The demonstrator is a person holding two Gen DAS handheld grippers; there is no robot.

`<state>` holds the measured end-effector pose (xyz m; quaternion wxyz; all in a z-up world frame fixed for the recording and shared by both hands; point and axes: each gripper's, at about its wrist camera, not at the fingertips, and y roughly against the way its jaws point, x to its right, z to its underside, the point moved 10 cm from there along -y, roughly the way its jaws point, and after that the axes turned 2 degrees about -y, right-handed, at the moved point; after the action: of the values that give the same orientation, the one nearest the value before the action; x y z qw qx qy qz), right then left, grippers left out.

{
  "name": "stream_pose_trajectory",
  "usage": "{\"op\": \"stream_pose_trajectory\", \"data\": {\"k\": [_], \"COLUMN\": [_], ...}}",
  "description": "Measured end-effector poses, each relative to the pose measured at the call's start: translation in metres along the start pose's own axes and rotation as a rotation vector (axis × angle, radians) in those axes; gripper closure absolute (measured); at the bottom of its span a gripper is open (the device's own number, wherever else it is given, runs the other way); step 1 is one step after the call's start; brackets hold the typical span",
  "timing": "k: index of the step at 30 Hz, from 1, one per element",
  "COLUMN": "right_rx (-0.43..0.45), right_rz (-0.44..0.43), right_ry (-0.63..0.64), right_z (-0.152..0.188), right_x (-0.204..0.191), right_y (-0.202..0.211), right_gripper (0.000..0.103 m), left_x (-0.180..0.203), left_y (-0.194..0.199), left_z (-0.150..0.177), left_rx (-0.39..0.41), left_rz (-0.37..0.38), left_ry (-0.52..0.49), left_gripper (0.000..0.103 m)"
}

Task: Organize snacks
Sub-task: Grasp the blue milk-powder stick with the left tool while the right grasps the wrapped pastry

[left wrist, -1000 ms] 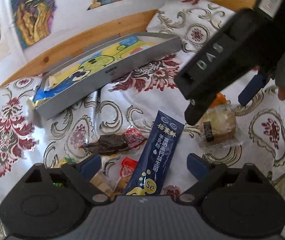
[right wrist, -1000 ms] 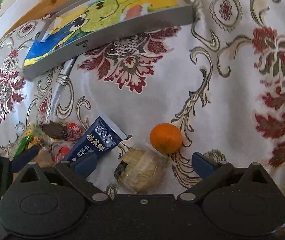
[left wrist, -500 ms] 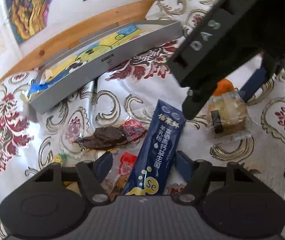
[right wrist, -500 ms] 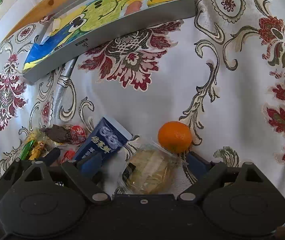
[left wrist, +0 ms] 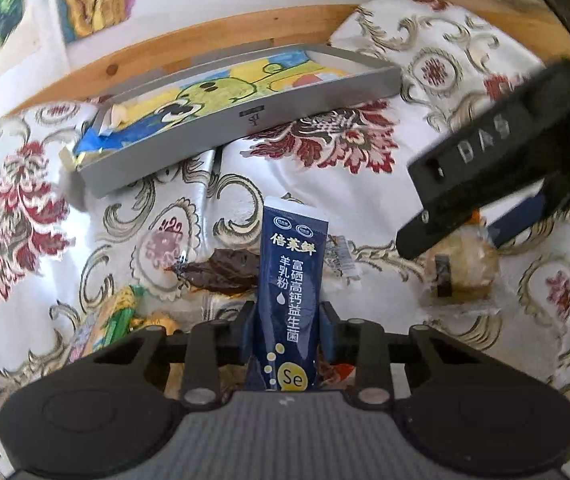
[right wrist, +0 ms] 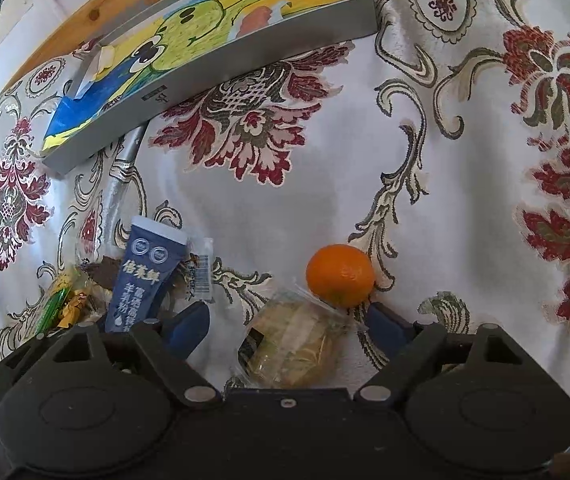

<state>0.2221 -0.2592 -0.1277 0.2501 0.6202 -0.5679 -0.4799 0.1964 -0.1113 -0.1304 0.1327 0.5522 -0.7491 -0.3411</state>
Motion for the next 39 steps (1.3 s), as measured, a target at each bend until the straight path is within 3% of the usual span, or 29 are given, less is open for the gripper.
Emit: {"op": "stream_pose_trajectory", "data": {"k": [7, 12, 16, 23, 27, 39], "right_rx": [0.015, 0.039, 0.055, 0.079, 0.07, 0.121], "right_rz": [0.0, 0.025, 0.067, 0.114, 0.101, 0.081], "right_ry": [-0.003, 0.035, 0.125, 0.272, 0.281, 0.37], "right_z": [-0.001, -0.001, 0.006, 0.02, 0.022, 0.035], "right_x": [0.002, 0.0, -0.006, -0.023, -0.025, -0.042], "right_y": [-0.004, -0.01, -0.01, -0.009, -0.009, 0.01], "right_gripper": [0.017, 0.02, 0.03, 0.033, 0.044, 0.049], "left_x": [-0.015, -0.02, -0.027, -0.031, -0.033, -0.033], "left_y": [0.011, 0.016, 0.016, 0.015, 0.016, 0.02], "left_z": [0.008, 0.012, 0.015, 0.016, 0.016, 0.014], "left_rx": [-0.08, -0.071, -0.066, -0.063, -0.063, -0.047], "left_rz": [0.134, 0.113, 0.108, 0.115, 0.118, 0.122], "left_ry": [0.294, 0.322, 0.378, 0.428, 0.442, 0.456], "left_gripper": [0.07, 0.071, 0.071, 0.071, 0.071, 0.071]}}
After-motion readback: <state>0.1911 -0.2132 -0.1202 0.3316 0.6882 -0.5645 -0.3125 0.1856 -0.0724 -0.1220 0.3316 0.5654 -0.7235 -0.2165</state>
